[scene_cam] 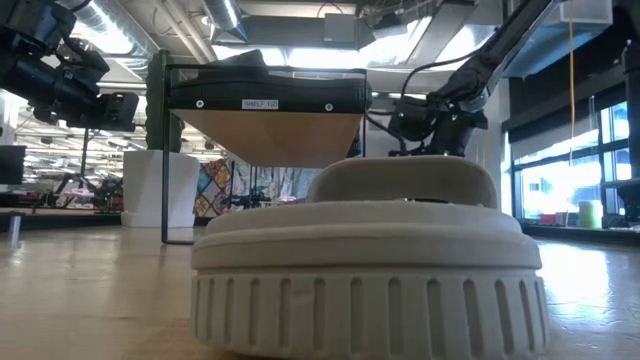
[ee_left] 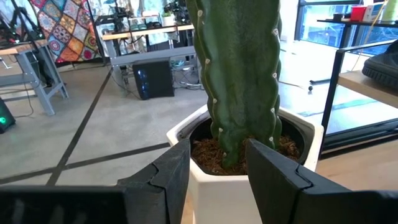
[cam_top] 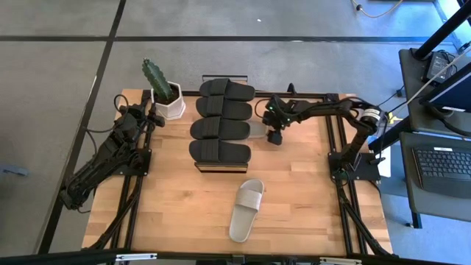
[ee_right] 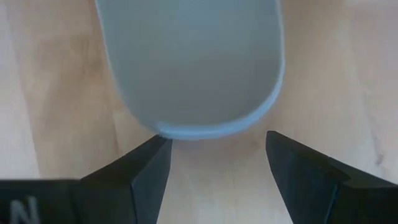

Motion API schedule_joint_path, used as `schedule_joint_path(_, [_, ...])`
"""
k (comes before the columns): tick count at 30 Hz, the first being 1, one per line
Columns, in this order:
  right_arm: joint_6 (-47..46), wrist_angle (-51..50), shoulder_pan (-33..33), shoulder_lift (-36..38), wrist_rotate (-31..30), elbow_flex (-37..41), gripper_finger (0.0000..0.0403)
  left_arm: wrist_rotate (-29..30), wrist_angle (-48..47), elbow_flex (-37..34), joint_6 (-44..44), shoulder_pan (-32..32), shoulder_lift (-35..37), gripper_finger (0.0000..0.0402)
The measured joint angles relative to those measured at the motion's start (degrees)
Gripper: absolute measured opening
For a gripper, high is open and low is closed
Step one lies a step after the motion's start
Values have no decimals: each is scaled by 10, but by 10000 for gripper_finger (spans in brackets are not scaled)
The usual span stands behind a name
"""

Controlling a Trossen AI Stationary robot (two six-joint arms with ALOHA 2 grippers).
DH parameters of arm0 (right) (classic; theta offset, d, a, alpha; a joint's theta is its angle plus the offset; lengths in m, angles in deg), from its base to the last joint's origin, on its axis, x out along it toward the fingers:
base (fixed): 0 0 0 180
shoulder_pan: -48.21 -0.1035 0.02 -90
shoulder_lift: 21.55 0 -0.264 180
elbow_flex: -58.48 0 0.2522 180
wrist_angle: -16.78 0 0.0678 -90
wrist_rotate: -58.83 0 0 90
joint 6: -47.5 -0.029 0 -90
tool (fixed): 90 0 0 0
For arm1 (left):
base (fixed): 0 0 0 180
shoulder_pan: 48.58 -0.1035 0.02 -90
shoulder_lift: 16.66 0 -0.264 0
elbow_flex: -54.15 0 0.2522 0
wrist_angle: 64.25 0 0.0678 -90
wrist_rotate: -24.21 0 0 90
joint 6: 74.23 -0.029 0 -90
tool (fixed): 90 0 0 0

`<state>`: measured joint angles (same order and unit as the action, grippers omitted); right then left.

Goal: Pick and place slides into the shelf
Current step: Put the right white slide under the shelf, then put the white slide under the shelf

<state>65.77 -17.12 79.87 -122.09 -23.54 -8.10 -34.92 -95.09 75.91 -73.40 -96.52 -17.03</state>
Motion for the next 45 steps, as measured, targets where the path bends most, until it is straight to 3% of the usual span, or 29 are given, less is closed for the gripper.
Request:
schedule_joint_path(12, [0,76,-6,-4,45,0,259,0,0,0,-1,0,0,147])
schedule_joint_path(30, [-1,143,-27,-4,46,0,259,0,0,0,-1,0,0,147])
schedule_joint_path(38, [-9,126,-26,7,43,0,259,0,0,0,-1,0,0,147])
schedule_joint_path(45, [-50,78,-28,72,41,0,259,0,0,0,-1,0,0,147])
